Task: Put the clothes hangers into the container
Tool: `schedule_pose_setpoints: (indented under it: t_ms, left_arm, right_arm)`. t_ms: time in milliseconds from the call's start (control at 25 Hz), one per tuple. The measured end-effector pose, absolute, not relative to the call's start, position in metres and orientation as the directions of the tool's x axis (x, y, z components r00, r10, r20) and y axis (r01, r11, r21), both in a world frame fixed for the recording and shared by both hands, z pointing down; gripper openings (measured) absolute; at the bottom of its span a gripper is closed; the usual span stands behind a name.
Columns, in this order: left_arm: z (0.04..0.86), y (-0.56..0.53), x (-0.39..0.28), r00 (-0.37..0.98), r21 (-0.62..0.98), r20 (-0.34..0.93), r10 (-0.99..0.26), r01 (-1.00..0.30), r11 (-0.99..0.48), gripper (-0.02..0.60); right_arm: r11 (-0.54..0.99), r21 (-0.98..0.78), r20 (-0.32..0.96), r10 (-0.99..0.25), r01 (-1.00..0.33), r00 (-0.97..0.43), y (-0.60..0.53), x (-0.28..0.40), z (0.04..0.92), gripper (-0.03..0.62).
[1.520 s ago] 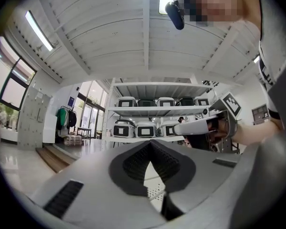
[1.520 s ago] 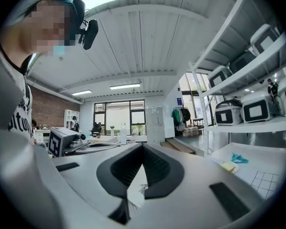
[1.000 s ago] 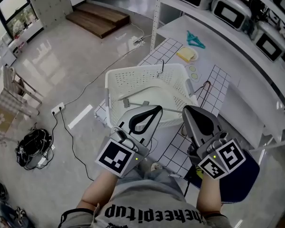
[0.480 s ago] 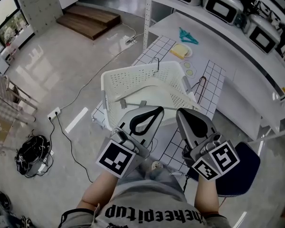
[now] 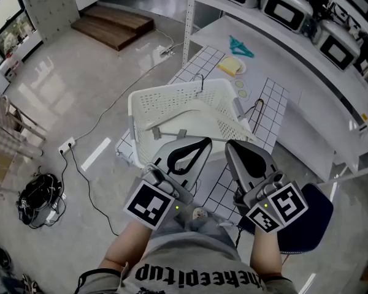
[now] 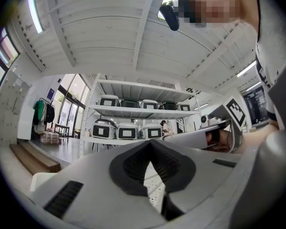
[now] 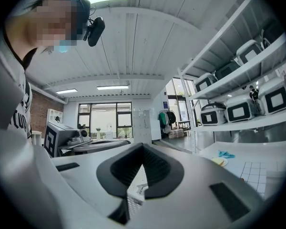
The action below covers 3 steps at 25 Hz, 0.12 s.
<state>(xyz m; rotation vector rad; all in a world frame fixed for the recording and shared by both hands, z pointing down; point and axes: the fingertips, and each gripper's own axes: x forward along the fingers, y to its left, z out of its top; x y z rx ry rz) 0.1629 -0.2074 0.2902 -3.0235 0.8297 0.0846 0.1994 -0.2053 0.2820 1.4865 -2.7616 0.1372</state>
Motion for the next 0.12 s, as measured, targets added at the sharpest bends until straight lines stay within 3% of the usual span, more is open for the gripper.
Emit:
schedule_pose_setpoints:
  t_ms: [120]
  left_arm:
    - [0.2888,-0.2065,0.1661,0.859,0.006,-0.054,-0.509,-0.509,-0.861,0.020]
  right_arm:
    - [0.551,-0.072,0.047,-0.831,-0.832,-0.554,-0.2047,0.2011,0.2812,-0.003]
